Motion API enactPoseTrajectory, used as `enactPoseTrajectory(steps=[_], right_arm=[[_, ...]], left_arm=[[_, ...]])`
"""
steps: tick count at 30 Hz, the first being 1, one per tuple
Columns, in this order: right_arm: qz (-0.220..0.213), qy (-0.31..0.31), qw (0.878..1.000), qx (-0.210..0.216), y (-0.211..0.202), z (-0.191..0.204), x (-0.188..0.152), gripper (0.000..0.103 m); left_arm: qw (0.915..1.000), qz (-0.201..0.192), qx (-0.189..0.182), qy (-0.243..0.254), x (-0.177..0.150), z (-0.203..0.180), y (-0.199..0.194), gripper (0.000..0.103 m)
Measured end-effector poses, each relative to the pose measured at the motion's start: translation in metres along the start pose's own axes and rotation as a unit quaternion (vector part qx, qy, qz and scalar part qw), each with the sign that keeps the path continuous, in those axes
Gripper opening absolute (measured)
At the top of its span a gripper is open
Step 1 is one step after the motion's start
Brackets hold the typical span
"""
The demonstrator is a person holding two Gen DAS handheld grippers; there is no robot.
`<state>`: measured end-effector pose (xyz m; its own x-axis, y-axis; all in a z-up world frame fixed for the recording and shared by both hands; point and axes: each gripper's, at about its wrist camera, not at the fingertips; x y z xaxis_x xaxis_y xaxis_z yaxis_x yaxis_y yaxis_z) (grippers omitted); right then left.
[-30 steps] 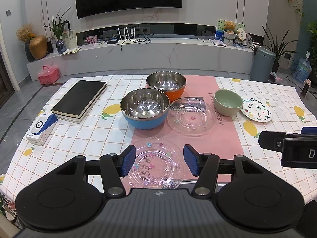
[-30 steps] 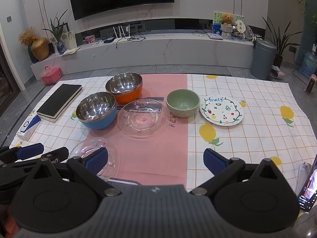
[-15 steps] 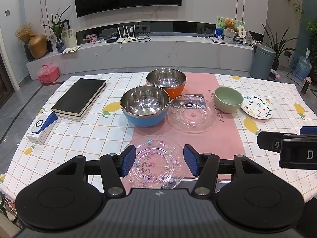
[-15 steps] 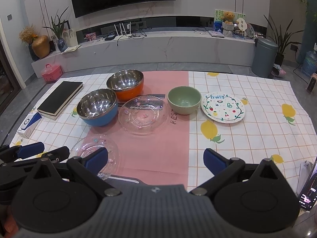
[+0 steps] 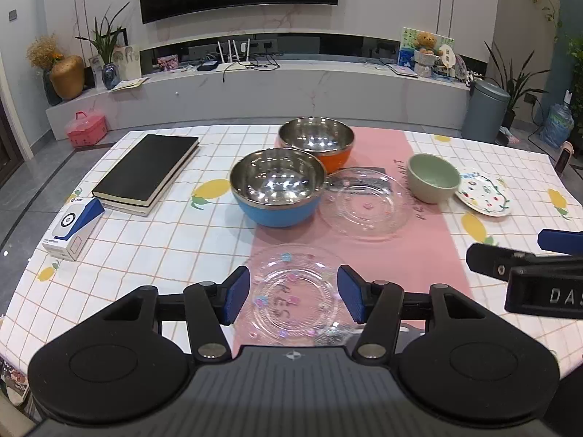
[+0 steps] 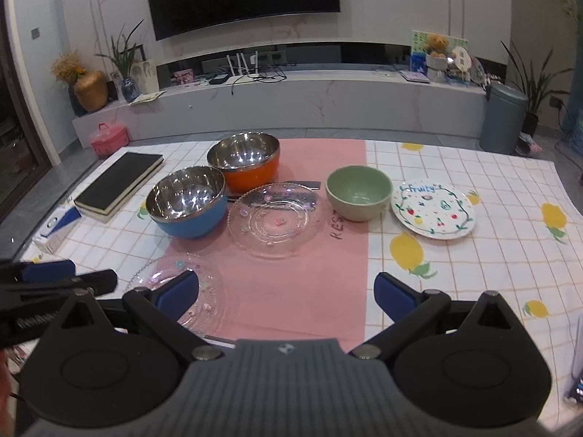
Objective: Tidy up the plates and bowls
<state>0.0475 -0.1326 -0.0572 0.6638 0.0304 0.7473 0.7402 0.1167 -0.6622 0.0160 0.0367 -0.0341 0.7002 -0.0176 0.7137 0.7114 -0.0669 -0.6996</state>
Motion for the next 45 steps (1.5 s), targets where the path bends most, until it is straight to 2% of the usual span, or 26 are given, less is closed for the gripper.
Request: enactPoseTrajectory(steps=[4,7,9,12,16,22,25,30,35,38,45], right_arm=[[-0.023,-0.023,0.999,0.022,0.016,0.009,-0.008,0.099],[-0.023,-0.026,0.998,0.043,0.031,0.017,-0.012,0.087],[-0.011,-0.022,0.998,0.055,0.043,0.022,-0.014,0.082],[0.007,-0.018,0.998,0.063,0.062,0.03,-0.018,0.071],[0.04,-0.007,0.997,0.071,0.087,0.037,-0.024,0.061],[0.085,0.019,0.993,0.08,0.11,0.044,-0.031,0.05],[0.091,0.021,0.992,0.08,0.115,0.047,-0.032,0.05],[0.101,0.032,0.991,0.086,0.121,0.05,-0.034,0.05],[0.109,0.033,0.99,0.088,0.126,0.053,-0.036,0.049],[0.112,0.039,0.988,0.094,0.13,0.052,-0.037,0.043],[0.107,0.048,0.988,0.096,0.134,0.053,-0.036,0.043]], left_arm=[[0.9997,0.007,-0.006,-0.021,-0.004,0.017,0.013,0.059],[0.9996,0.003,-0.012,-0.025,-0.013,0.028,0.026,0.049],[0.9995,0.0,-0.016,-0.029,-0.019,0.035,0.033,0.049],[0.9988,0.012,0.001,-0.047,-0.027,0.048,0.047,0.046],[0.9981,0.015,0.024,-0.054,-0.036,0.059,0.059,0.044],[0.9965,0.021,0.012,-0.08,-0.043,0.072,0.062,0.042],[0.9968,0.017,0.012,-0.077,-0.045,0.072,0.064,0.037],[0.9941,0.01,-0.004,-0.108,-0.048,0.078,0.071,0.036],[0.9917,0.021,-0.013,-0.126,-0.05,0.083,0.08,0.036],[0.9905,0.025,-0.021,-0.134,-0.052,0.084,0.084,0.036],[0.9873,0.04,-0.039,-0.149,-0.052,0.084,0.093,0.036]])
Point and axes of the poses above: each gripper's, at about its wrist camera, not at the fingertips, and y roughly the way its jaws point, z to its left, x to its top, and after that the axes turned 4 degrees about -y, right-handed
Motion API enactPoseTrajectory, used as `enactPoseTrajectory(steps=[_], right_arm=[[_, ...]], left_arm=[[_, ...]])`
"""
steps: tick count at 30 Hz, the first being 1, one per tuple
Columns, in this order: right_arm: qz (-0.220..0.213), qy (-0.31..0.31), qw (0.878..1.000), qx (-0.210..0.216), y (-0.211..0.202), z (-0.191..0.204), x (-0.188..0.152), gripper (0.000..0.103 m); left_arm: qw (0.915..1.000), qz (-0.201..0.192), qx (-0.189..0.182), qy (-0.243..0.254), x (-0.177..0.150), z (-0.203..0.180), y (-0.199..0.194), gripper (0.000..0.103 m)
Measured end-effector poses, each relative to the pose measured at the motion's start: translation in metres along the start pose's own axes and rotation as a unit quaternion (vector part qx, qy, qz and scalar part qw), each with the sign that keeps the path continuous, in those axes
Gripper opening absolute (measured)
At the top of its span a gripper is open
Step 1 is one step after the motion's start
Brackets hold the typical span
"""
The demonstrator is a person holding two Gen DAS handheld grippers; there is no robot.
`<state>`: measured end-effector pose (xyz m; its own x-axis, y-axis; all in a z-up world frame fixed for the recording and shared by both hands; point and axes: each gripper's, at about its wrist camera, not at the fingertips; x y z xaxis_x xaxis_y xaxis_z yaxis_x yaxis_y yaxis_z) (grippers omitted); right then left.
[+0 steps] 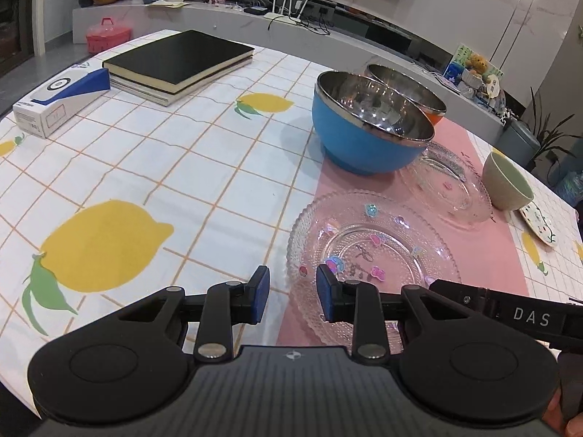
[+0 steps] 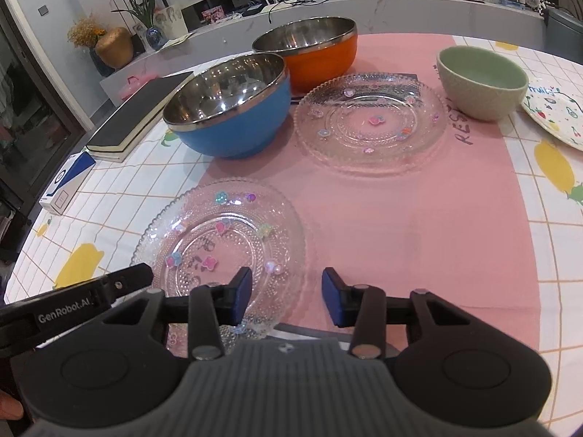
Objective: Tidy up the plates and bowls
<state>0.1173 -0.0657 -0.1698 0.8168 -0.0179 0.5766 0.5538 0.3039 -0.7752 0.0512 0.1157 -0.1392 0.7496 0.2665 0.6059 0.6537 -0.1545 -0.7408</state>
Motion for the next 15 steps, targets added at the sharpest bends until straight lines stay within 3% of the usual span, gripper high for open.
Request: enactPoseTrajectory(steps=[2,9,11,15], right_arm=[[-0.002,-0.002,1.0,0.001,0.0003,0.0006,-0.0004,0.043],[-0.008,0.0,1.0,0.002,0.0024,0.0019,-0.0015,0.026],[-0.008,0.004,1.0,-0.004,0.0027,0.0003,-0.0011,0.019],[-0.004,0.024,1.0,0.002,0.0018,-0.004,0.0001,0.015]], left_arm=[[1.0,-0.002,-0.001,-0.005,0.0004,0.0009,0.0009,0.033],[0.9999,-0.002,-0.011,-0.012,0.0025,-0.0018,0.0048,0.022],[0.9999,-0.005,-0.007,-0.008,0.0024,-0.0046,0.0048,0.021],[1.0,-0.006,-0.002,-0.004,0.0024,-0.0067,0.0037,0.021]])
Point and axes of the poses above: each gripper's, at about its wrist camera, not at the fingertips, and y roughly the way its jaws point, z to its left, x to its top, and after that the axes turned 4 degrees about -y, right-handed
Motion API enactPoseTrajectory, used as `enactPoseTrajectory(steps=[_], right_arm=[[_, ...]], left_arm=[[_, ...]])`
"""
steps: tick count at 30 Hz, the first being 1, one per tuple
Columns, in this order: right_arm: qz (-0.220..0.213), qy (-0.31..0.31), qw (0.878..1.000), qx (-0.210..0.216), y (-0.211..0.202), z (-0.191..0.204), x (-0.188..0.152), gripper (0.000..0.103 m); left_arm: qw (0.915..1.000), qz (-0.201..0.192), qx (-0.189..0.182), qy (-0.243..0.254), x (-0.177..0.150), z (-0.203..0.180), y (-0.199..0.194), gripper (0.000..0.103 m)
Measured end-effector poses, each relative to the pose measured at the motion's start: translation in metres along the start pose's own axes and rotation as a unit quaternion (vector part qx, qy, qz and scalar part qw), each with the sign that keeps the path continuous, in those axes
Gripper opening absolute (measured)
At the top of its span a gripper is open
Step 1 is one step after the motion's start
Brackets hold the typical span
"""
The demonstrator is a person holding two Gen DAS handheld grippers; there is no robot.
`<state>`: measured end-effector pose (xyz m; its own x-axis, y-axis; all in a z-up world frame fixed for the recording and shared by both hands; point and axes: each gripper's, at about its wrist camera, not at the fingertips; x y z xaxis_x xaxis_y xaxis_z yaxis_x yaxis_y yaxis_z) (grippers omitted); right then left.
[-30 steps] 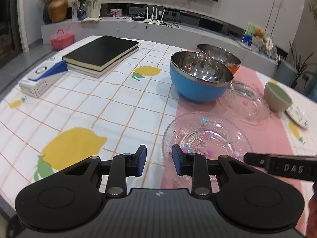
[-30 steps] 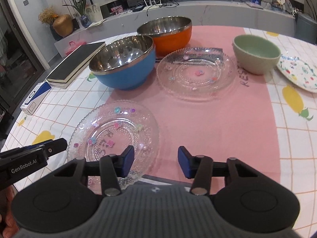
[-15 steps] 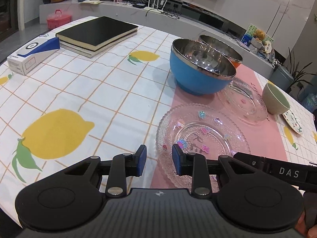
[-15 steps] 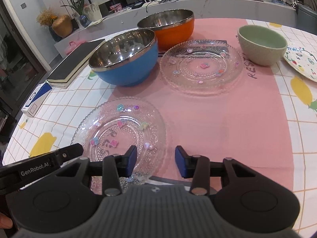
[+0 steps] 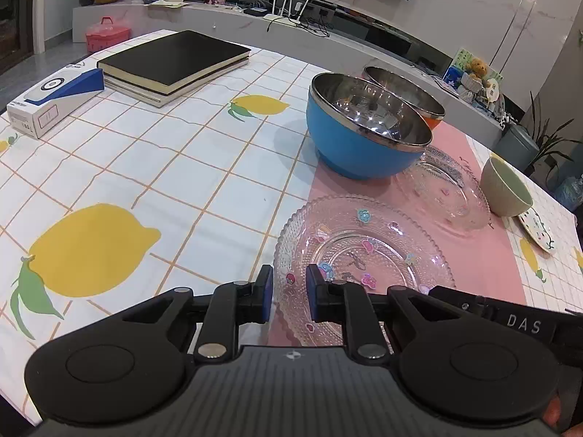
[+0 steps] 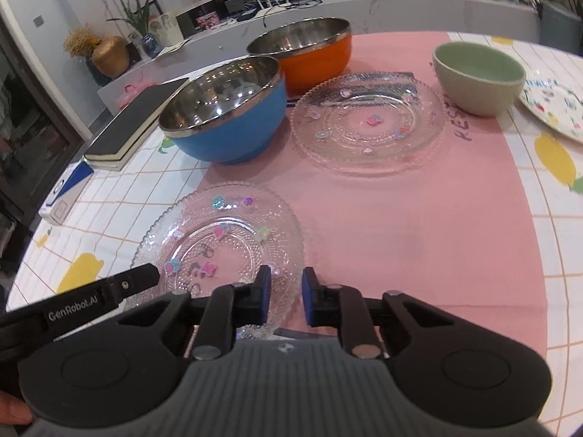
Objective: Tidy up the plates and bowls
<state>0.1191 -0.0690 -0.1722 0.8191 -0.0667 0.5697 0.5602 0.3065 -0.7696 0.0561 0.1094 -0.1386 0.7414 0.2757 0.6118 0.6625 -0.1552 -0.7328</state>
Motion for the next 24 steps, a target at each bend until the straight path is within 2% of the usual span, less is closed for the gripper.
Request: enactPoseTrajectory(steps=[9,17,24], right_arm=[[0.011,0.007,1.0,0.024,-0.015,0.006,-0.001,0.014],[0.023,-0.015,0.998,0.051,-0.041,0.016,-0.013,0.013],[0.033,-0.01,0.999,0.038,-0.059,0.004,-0.027,0.013]], left_arm=[[1.0,-0.005,0.006,0.002,0.0,0.005,-0.017,0.02],[1.0,0.002,0.006,-0.006,-0.01,0.015,-0.041,0.02],[0.9998,0.016,-0.009,-0.005,-0.03,0.005,-0.049,0.02]])
Point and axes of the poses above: each gripper's, at about its wrist camera, not at the fingertips, and y roughly the way its jaws point, z to its left, x to its top, and after that the axes turned 4 degrees about -y, right-handed
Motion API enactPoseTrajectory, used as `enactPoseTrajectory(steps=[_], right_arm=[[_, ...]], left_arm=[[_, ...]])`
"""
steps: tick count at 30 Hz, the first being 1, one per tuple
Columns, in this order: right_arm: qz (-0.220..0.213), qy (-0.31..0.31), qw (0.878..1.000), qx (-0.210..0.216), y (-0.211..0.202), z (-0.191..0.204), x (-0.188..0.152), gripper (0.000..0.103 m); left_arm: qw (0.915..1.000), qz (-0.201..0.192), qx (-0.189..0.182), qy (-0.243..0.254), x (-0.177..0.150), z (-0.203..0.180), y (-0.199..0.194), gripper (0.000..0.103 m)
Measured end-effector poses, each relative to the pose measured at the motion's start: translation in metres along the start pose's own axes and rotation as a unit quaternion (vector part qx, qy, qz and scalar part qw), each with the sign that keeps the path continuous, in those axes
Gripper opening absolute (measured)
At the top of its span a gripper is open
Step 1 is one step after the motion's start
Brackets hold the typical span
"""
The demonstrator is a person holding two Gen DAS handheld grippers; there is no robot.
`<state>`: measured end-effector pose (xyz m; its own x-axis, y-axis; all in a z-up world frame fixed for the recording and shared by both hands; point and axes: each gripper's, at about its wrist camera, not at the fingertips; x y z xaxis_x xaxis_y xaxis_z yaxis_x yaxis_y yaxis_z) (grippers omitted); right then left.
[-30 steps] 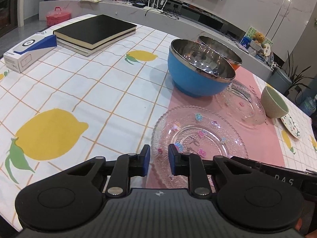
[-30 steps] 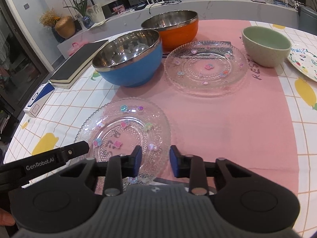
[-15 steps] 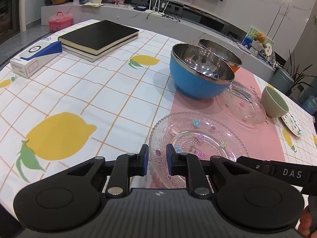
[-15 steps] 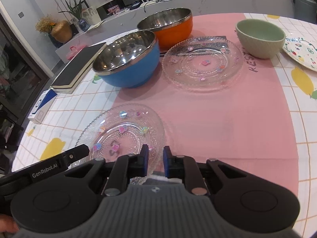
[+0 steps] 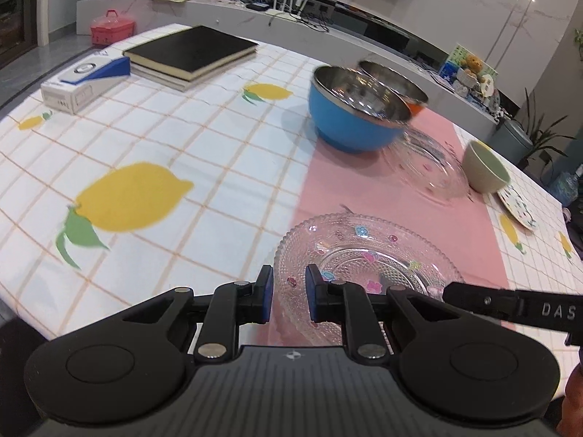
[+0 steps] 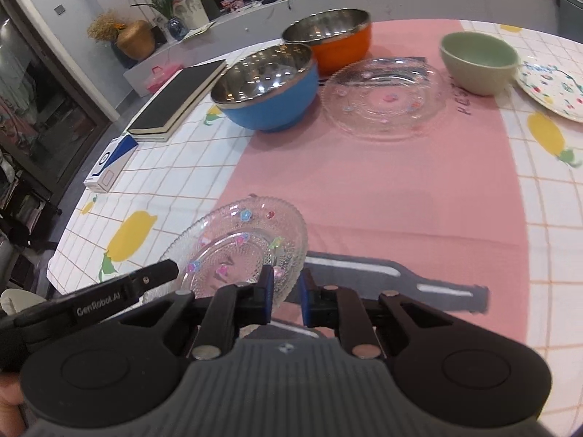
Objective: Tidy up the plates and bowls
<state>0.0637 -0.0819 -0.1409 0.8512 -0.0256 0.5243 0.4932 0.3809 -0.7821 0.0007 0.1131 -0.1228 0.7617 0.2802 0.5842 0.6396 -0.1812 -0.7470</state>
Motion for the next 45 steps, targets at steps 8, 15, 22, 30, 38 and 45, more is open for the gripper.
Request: enactPoseTrajectory(steps=[8,15,22,30,38,45], right_arm=[[0.02,0.039,0.999,-0.028,0.002,-0.025,-0.014,0.013],[0.015,0.059,0.998,-0.033,0.006,-0.033,-0.018,0.012],[0.011,0.073,0.997,-0.019,0.016,-0.03,-0.011,0.012],[0.011,0.065,0.998,-0.017,0.023,-0.022,-0.005,0.012],[0.007,0.055,0.998,-0.011,0.018,-0.021,-0.004,0.022],[-0.044,0.039,0.998,-0.03,-0.008,-0.03,0.009,0.037]], left_arm=[[0.9996,0.007,-0.006,0.025,-0.008,-0.024,0.012,0.02],[0.9989,0.004,0.005,0.046,-0.006,-0.034,0.023,0.017],[0.9983,0.0,0.027,0.052,0.004,-0.033,0.03,0.017],[0.9982,0.003,0.038,0.046,0.011,-0.027,0.03,0.017],[0.9983,0.005,0.036,0.046,0.015,-0.029,0.028,0.027],[0.998,-0.024,0.012,0.058,0.032,-0.046,0.013,0.037]])
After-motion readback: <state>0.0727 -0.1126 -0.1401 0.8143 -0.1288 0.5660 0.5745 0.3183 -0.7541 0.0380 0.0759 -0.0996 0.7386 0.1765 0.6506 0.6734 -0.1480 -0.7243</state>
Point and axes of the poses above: each gripper's, at about its wrist camera, not at the fingertips, and y roughly the way its jaws point, z to its left, x to its top, and after that the axes turned 4 degrees about -y, right-handed
